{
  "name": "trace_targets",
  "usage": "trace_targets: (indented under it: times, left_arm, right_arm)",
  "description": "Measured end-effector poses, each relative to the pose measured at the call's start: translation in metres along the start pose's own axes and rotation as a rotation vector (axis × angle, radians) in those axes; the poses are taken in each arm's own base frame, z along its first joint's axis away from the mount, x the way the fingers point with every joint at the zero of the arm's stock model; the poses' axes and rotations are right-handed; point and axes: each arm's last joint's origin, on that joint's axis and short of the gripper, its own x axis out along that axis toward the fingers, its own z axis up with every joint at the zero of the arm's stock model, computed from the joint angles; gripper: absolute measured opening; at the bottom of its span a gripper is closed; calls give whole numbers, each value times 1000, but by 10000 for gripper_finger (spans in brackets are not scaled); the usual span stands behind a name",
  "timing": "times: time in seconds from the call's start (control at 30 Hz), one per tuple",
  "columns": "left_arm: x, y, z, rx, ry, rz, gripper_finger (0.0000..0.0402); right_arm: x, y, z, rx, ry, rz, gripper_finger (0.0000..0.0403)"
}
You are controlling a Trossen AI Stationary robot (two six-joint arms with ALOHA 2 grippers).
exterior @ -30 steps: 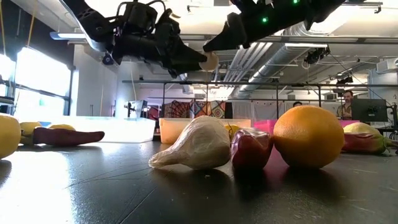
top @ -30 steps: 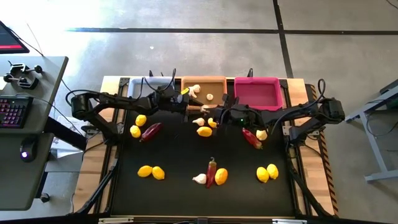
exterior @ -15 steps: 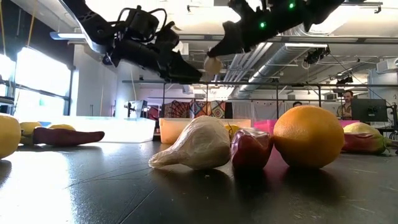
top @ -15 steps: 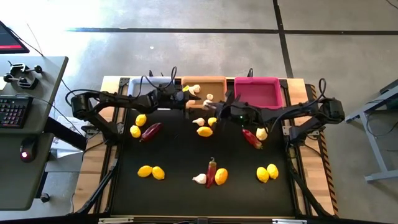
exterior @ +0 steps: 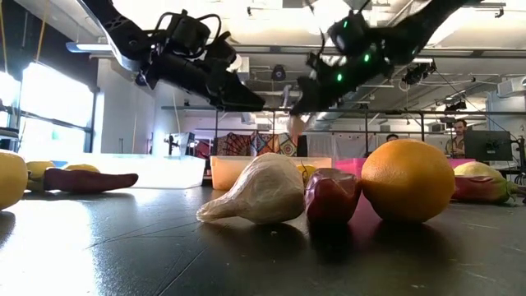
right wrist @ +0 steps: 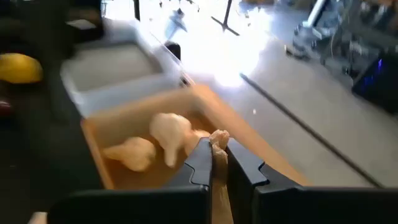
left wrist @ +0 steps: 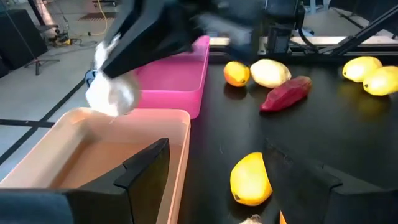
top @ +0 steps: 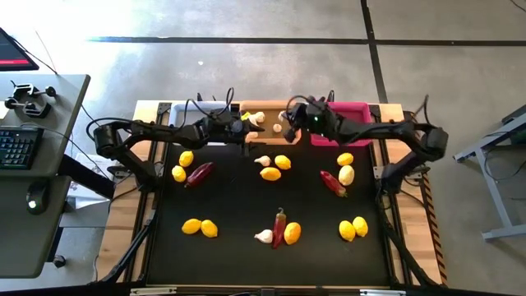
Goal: Sort produce into baskets
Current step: Put the white garlic into the orange bin
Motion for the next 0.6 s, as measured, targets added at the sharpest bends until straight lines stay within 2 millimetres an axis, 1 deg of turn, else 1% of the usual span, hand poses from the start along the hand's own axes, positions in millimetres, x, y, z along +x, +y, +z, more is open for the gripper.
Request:
trace_targets:
  times: [0.07, 0.2, 0.4, 0.5, 0.6]
  left_arm:
    - [0, 0, -1, 5, 8, -5, 244]
    - [0, 0, -1, 8, 9, -5, 244]
    - [0, -1, -2, 6, 16, -7, 244]
    - [0, -1, -3, 3, 30, -10, 244]
    - [0, -1, -4, 0, 40, -12, 244]
  right_arm:
    - [12, -10, -5, 15, 25, 7, 9]
    - [41, -24, -7, 32, 66, -3, 9]
    - [81, -36, -7, 64, 177, 16, 9]
    - [95, -36, -9, 65, 199, 20, 9]
    - [101, -35, -13, 70, 216, 26, 9]
